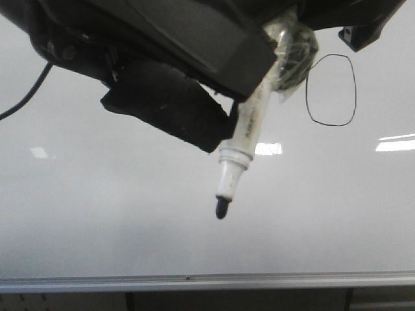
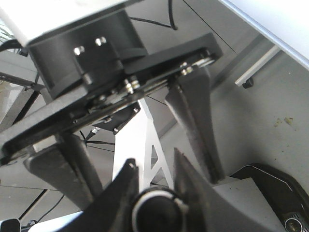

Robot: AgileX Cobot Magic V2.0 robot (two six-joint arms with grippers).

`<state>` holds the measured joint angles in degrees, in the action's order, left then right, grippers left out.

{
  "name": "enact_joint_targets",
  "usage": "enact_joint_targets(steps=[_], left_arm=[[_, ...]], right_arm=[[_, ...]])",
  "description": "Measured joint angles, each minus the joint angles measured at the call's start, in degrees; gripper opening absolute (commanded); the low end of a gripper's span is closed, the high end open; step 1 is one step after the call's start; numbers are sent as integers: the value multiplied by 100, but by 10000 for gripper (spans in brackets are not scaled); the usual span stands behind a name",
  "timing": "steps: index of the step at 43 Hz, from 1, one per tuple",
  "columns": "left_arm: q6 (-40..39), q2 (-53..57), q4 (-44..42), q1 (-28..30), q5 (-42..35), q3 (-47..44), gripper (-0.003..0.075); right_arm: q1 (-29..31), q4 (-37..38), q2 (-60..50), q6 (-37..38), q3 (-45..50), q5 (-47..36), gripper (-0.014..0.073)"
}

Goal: Write number 0 on whiteboard

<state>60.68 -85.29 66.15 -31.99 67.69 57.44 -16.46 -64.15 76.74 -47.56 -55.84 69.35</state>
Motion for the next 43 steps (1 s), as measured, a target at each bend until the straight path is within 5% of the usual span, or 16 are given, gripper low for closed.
enact_joint_targets(steps=[11, 25, 31, 38, 43], left_arm=[[56, 0, 65, 0, 66, 0, 204], [87, 0, 239, 0, 122, 0, 164], [146, 0, 257, 0, 122, 0, -20], [146, 0, 257, 0, 84, 0, -20], [146, 0, 233, 0, 64, 0, -20]], right_arm=[[0, -115, 0, -40, 4, -25, -67], [0, -464, 0, -150, 14, -146, -67], [0, -514, 0, -176, 14, -182, -67], [0, -518, -10, -243, 14, -226, -57], [0, -518, -10, -269, 14, -240, 62]])
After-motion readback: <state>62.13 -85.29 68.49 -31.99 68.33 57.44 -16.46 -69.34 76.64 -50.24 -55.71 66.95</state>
